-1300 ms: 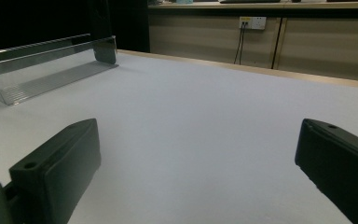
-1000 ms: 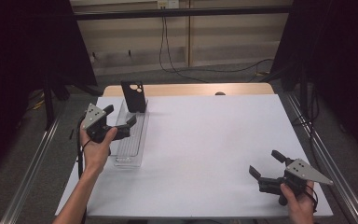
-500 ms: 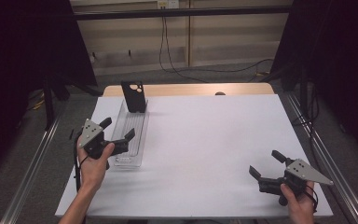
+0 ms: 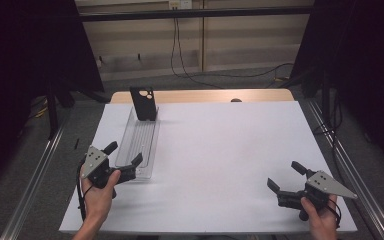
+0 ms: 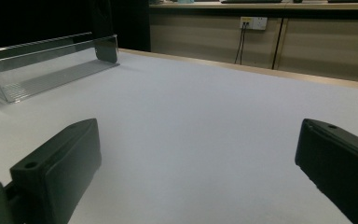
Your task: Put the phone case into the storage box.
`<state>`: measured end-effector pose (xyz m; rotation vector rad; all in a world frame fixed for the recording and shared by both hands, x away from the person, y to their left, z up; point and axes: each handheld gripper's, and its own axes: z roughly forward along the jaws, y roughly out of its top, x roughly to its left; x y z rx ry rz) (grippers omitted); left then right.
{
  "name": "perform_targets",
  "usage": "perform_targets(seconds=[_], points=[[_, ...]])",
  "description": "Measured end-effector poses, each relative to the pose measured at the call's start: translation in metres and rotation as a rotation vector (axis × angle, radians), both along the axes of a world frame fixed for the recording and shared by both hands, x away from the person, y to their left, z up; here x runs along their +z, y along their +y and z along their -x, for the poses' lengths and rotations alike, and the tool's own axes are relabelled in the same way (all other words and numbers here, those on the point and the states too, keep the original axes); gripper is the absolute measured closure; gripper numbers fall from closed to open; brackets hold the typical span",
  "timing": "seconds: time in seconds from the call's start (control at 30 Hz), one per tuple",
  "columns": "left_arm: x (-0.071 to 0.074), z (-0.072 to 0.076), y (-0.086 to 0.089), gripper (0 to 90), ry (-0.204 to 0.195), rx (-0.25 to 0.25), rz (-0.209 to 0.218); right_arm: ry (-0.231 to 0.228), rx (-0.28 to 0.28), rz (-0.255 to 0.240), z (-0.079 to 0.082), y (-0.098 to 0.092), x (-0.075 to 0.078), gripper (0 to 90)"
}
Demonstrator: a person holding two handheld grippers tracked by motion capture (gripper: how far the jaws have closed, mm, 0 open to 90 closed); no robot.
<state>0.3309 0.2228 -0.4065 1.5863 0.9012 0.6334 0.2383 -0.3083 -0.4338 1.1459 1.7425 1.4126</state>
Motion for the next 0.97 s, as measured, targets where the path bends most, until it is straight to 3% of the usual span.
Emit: perform_targets(seconds=[0.23,0.43,0.6,0.67,0.7,0.87,0.97], points=[[-0.011,0.016,0.009,3.6,0.006,0.011,-0.001,0.003,0.005,0.007,0.000,0.001,0.000,0.0],[-0.013,0.030,0.015,3.5,0.012,0.016,-0.001,0.005,-0.001,0.008,0.000,0.000,-0.001,0.0],[-0.018,0.043,0.018,3.5,-0.009,0.031,0.001,0.002,-0.002,0.009,0.003,0.000,-0.001,0.0],[-0.018,0.045,0.020,3.6,-0.008,0.025,-0.001,0.001,-0.005,0.007,0.003,0.000,-0.001,0.0],[-0.017,0.046,0.020,3.5,-0.005,0.022,0.022,0.001,-0.007,0.001,0.004,0.000,0.000,0.0],[-0.018,0.047,0.024,3.5,-0.010,0.033,0.011,0.004,-0.001,0.007,0.004,0.001,-0.001,0.0],[-0.017,0.047,0.026,3.6,-0.014,0.042,0.030,0.001,0.003,0.008,0.004,0.001,-0.001,0.0]])
